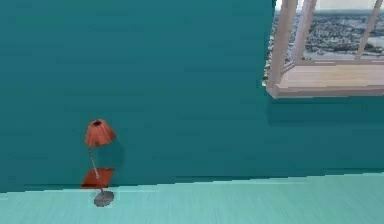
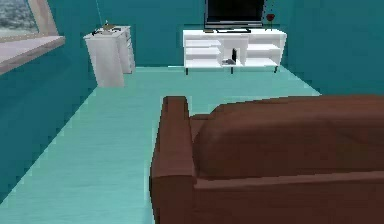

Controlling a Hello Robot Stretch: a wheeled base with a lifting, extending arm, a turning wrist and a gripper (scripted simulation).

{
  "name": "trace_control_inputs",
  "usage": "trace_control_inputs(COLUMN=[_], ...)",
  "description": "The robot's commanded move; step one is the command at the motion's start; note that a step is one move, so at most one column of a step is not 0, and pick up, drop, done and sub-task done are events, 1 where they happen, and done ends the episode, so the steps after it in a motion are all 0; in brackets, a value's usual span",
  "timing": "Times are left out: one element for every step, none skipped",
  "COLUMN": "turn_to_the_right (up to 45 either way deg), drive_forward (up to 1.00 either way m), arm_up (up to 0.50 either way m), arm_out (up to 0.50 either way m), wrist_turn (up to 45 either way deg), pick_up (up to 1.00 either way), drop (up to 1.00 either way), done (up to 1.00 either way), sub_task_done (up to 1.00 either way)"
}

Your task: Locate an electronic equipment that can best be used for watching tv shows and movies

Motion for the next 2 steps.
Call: trace_control_inputs(turn_to_the_right=[0.0,21.0], drive_forward=[0.15,0.0], arm_up=[0.0,0.0], arm_out=[0.0,0.0], wrist_turn=[0.0,0.0], pick_up=[0.0,0.0], drop=[0.0,0.0], done=[0.0,0.0], sub_task_done=[0.0,0.0])
